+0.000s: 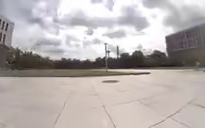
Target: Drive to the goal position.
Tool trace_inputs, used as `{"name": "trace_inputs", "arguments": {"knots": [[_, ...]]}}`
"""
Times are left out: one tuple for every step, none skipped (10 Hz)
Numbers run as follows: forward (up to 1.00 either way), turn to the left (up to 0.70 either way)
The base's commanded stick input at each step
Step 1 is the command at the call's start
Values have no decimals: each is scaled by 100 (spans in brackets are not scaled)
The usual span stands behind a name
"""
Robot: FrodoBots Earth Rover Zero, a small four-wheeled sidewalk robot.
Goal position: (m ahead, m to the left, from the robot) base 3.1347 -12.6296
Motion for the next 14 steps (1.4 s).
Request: {"name": "trace_inputs", "arguments": {"knots": [[70, -35], [70, -35], [70, -35], [70, -35], [70, -35], [70, -35], [70, -35], [70, -35], [70, -35], [70, -35], [70, -35], [70, -35], [70, -35], [70, -35]]}}
